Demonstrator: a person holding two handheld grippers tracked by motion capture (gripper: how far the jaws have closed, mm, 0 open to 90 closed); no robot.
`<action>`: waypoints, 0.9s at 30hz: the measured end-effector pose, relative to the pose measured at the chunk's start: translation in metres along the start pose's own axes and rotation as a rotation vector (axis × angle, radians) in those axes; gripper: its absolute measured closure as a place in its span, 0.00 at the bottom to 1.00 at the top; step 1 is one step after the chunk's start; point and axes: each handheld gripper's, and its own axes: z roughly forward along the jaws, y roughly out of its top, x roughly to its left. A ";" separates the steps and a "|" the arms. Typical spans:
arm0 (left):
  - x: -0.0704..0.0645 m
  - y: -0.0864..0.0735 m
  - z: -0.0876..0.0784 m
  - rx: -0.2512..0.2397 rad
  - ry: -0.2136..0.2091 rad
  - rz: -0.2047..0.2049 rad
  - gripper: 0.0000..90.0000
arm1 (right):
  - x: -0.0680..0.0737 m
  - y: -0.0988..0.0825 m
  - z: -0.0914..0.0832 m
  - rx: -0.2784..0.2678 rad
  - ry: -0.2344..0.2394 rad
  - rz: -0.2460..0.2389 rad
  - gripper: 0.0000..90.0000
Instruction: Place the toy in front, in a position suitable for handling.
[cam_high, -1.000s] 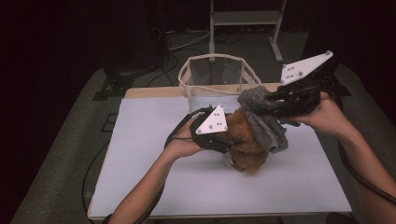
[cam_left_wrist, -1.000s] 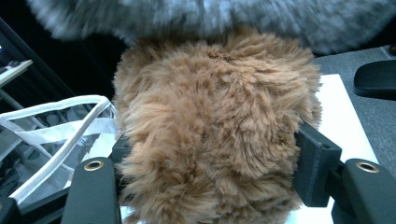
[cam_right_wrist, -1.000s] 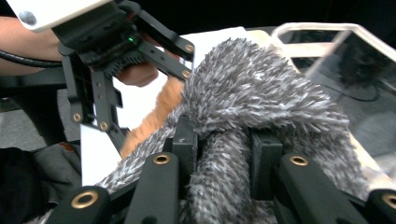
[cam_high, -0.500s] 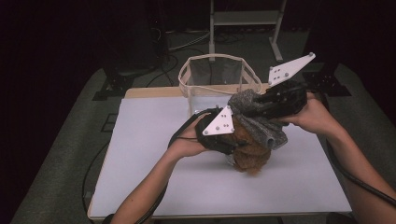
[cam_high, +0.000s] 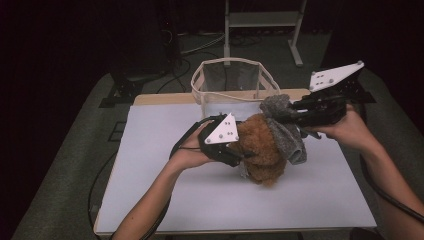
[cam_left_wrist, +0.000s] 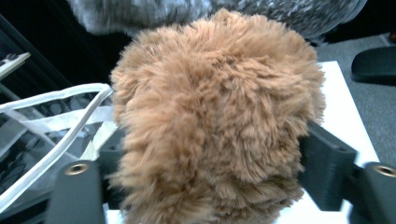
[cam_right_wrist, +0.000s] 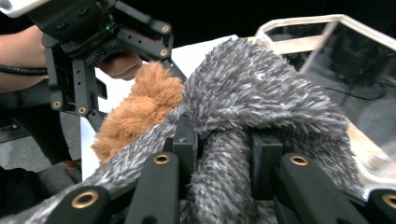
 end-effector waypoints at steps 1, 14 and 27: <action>0.000 0.000 -0.003 0.010 0.003 0.009 0.24 | 0.001 0.001 0.004 0.001 0.005 -0.003 0.76; -0.005 -0.017 -0.035 0.025 0.007 0.000 0.23 | 0.028 0.033 0.073 0.025 0.099 -0.119 0.76; -0.010 -0.073 -0.067 0.040 0.098 -0.063 0.24 | 0.021 0.000 0.103 0.001 0.133 -0.065 0.76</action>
